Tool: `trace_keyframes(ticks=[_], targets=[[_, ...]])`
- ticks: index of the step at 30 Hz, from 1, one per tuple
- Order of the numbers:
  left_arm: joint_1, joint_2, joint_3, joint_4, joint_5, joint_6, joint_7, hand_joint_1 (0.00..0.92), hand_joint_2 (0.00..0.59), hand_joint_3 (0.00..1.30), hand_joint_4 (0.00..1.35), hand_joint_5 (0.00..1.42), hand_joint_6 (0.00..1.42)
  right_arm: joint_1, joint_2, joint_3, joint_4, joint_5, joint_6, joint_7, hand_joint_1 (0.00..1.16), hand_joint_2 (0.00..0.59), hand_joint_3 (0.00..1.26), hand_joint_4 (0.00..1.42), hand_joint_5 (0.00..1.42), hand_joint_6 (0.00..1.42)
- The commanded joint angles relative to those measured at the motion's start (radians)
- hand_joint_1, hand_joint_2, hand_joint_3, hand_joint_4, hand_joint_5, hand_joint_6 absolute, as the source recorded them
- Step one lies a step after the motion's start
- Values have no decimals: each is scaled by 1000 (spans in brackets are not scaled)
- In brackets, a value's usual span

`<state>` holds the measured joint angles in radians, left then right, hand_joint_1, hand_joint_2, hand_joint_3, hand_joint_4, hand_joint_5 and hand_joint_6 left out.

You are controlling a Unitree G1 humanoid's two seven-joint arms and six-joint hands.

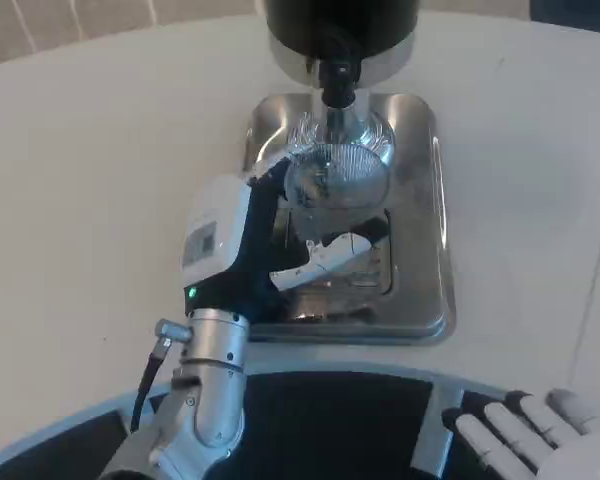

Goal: Grasp the cup under the faucet to collect the drink, then remove the cup.

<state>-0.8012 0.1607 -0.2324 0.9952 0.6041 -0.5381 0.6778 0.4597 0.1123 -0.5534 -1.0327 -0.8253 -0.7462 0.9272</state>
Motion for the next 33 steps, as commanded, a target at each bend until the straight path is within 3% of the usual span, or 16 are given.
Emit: trace_keyframes(ticks=[1,8,12,22,33], targets=[[-31,26,-30,0,30,41,27,308,61,349,212,384,279,-10,215,8,-14,-14,15,34,205,494,0,0,0,0],[-46,40,-47,5,17,77,0,261,42,120,15,205,183,-40,204,50,-14,-63,59,52,205,494,0,0,0,0],[-48,49,-52,2,13,78,-11,219,28,22,0,142,149,-42,192,76,-14,-88,85,48,205,494,0,0,0,0],[-32,94,-48,-21,-19,15,-53,173,28,0,0,108,106,-53,180,130,-14,-128,124,41,205,494,0,0,0,0],[43,168,-17,-114,-64,-78,-117,149,26,0,0,97,99,-110,138,263,-14,-247,245,25,200,485,0,0,0,0]])
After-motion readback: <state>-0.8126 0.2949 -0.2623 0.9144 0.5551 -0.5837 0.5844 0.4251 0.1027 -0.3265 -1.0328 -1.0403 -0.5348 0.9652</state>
